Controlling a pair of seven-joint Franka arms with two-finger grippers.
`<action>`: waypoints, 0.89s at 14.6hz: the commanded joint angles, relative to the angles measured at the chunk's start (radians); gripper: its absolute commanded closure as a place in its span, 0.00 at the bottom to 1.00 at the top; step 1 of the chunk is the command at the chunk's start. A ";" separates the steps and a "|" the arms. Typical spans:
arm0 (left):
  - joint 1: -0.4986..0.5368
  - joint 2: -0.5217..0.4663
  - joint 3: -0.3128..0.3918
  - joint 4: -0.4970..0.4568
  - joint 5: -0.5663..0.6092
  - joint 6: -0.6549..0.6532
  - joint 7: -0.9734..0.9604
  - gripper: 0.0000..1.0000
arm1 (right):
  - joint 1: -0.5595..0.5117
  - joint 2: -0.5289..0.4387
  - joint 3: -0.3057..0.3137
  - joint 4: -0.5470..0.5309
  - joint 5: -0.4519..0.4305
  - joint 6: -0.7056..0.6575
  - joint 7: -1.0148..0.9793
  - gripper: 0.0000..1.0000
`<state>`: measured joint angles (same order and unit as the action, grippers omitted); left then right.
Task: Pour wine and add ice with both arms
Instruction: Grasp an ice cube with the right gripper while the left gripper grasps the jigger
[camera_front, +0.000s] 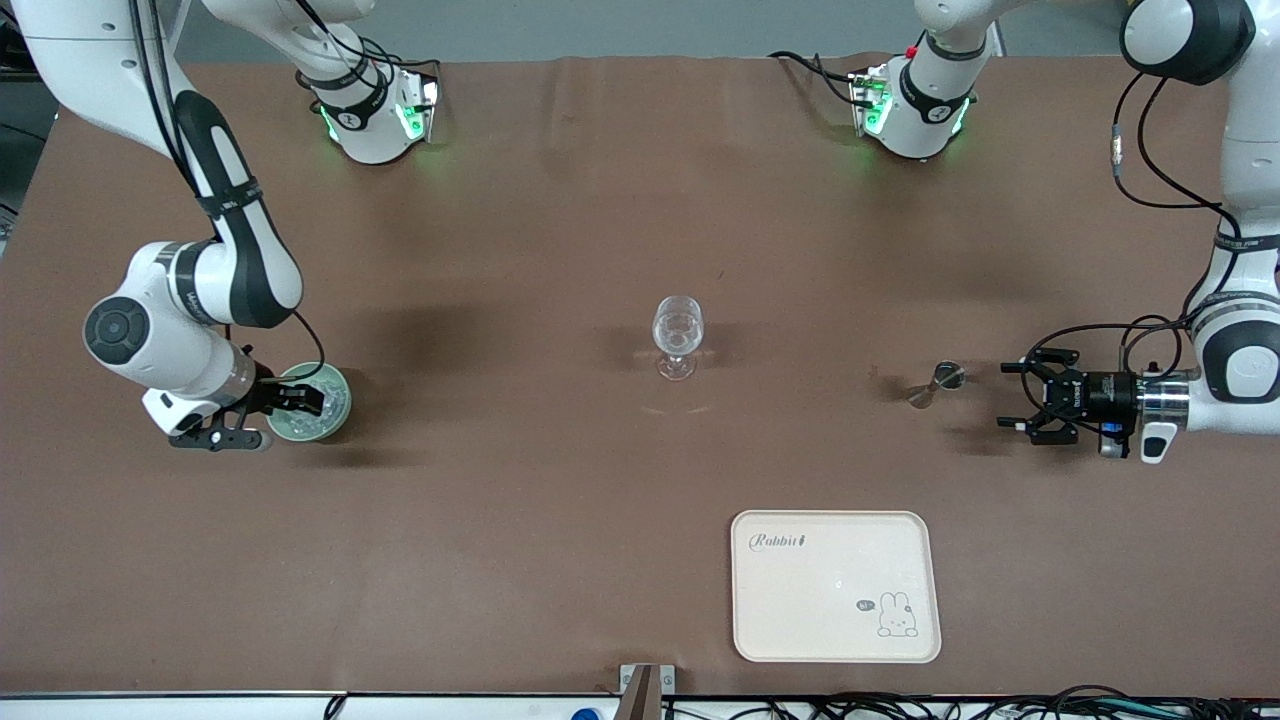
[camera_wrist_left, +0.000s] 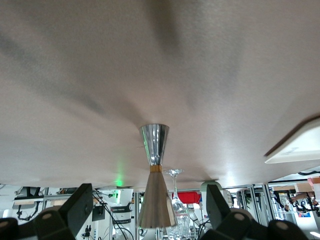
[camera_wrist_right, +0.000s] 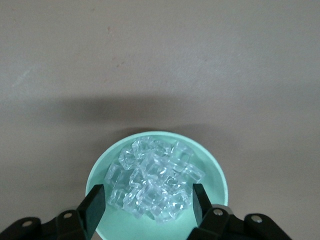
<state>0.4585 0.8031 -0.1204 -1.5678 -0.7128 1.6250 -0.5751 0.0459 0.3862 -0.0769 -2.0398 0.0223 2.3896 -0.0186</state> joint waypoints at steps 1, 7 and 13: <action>-0.007 0.025 -0.002 0.017 -0.017 0.001 -0.025 0.05 | 0.000 0.003 -0.001 -0.025 0.005 0.020 0.008 0.26; -0.023 0.053 -0.013 0.006 -0.043 0.006 -0.029 0.11 | -0.008 0.020 -0.001 -0.056 0.005 0.068 0.008 0.32; -0.049 0.061 -0.013 -0.018 -0.056 0.006 -0.029 0.13 | -0.007 0.019 -0.001 -0.054 0.007 0.062 0.009 0.73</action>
<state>0.4182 0.8647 -0.1323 -1.5741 -0.7481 1.6271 -0.5890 0.0433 0.4220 -0.0819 -2.0727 0.0226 2.4409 -0.0177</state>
